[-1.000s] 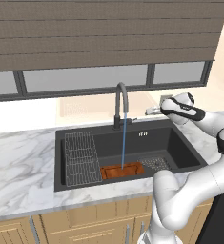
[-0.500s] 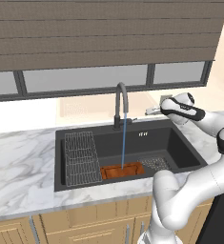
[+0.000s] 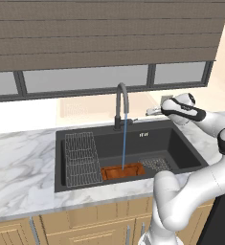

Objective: Turn on the sink faucet with hot water and rinse the cutting board for ten seconds, then turn off the faucet. Push the cutting board to reach the water if necessary.

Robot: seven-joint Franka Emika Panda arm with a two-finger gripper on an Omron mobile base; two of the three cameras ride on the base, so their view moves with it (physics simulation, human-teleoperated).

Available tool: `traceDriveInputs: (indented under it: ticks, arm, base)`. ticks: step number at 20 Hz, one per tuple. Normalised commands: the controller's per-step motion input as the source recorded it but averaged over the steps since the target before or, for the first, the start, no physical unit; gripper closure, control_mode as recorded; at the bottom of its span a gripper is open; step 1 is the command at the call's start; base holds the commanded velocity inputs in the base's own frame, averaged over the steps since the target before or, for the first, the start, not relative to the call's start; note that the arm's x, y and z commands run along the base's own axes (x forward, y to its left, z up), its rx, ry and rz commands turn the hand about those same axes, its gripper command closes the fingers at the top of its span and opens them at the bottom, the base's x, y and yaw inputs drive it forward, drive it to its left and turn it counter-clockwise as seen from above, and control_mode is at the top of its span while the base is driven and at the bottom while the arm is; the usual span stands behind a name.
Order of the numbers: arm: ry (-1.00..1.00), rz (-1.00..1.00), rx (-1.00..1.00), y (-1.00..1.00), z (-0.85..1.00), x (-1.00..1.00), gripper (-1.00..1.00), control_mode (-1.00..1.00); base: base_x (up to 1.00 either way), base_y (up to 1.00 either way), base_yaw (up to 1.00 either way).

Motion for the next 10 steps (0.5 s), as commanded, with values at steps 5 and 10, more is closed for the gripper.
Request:
traceDriveInputs:
  ticks: [5, 10]
  arm:
    - [0.0, 0.0, 0.0, 0.0, 0.0, 0.0, -1.0, -1.0]
    - [0.0, 0.0, 0.0, 0.0, 0.0, 0.0, -1.0, -1.0]
  base:
    - [0.0, 0.0, 0.0]
    - [0.0, 0.0, 0.0]
